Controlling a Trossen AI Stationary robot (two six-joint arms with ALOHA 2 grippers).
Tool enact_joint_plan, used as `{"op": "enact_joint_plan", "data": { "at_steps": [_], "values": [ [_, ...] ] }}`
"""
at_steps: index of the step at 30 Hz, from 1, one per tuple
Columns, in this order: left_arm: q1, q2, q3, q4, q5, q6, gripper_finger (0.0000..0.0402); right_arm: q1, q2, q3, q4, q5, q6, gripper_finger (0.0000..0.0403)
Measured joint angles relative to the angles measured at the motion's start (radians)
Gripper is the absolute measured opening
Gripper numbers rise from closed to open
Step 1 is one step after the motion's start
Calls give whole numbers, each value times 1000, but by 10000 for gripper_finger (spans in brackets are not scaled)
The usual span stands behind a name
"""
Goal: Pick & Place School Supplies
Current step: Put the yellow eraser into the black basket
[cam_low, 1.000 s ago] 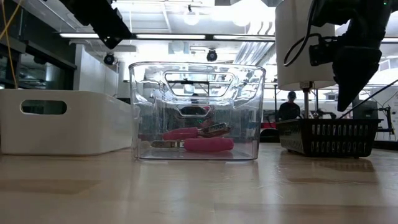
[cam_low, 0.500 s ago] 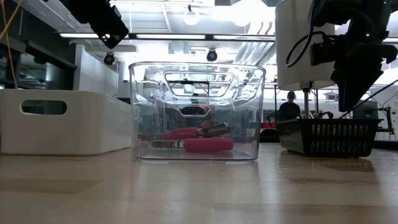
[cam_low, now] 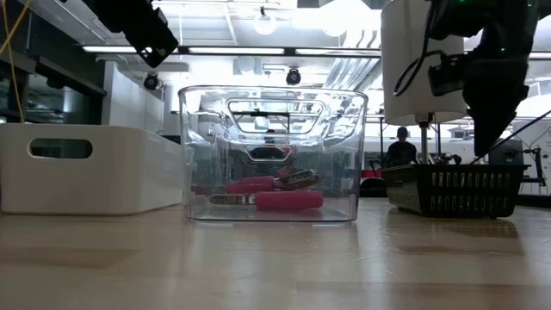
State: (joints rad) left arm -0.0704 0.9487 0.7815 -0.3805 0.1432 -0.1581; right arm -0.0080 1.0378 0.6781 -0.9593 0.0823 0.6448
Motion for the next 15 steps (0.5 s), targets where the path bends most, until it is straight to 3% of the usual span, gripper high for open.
{"op": "enact_joint_plan", "data": {
  "at_steps": [9, 15],
  "values": [
    [0, 0, 0, 0, 3, 0, 53, -40, 0, 0, -24, -34, 61, 158],
    [0, 0, 0, 0, 78, 10, 53, -24, 0, 0, -31, -35, 31, 157]
  ]
}}
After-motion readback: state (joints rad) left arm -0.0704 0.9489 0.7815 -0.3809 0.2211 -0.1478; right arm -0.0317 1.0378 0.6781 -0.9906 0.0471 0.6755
